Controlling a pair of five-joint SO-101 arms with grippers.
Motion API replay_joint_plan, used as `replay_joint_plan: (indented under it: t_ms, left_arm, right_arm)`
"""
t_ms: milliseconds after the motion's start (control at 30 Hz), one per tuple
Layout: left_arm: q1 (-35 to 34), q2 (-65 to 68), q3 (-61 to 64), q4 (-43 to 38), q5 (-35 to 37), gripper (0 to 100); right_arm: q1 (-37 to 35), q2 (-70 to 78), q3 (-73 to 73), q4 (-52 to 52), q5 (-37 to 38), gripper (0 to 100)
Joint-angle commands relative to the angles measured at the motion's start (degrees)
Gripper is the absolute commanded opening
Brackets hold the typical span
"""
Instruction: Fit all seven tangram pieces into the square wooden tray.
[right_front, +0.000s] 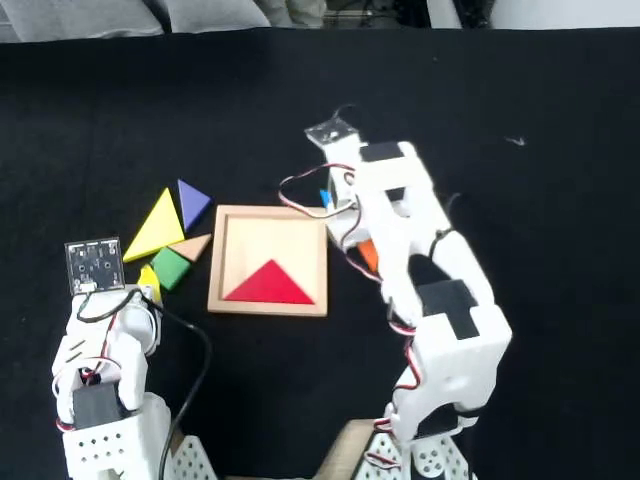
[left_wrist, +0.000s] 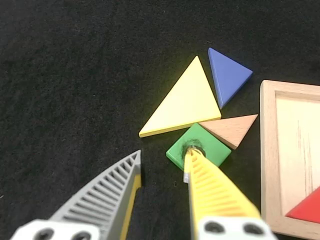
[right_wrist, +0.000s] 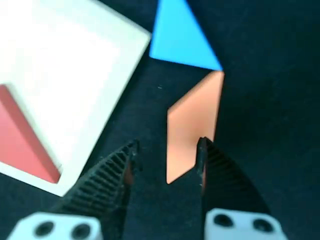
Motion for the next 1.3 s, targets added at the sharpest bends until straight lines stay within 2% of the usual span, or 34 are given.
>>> replay_joint_plan:
  t_ms: [0, 167, 567, 1133, 1267]
  left_arm:
    - [0.22, -0.44, 1.10, -0.18, 0.00, 15]
    - [0.22, -0.44, 1.10, -0.18, 0.00, 15]
    - [0.22, -0.44, 1.10, -0.18, 0.00, 15]
    - [0.22, -0.44, 1.10, -0.18, 0.00, 15]
    - [0.31, -0.44, 1.10, -0.18, -0.09, 15]
  right_arm:
    - [0.70, -1.80, -0.57, -1.23, 2.02, 17.8]
    - [0.79, 1.71, -0.66, -4.48, 5.27, 17.8]
    - [0.70, 3.30, 0.31, -4.57, 9.32, 17.4]
    - [0.79, 7.16, -1.01, -4.31, 9.76, 17.1]
    - [0.97, 5.76, -2.07, -3.69, 9.67, 11.5]
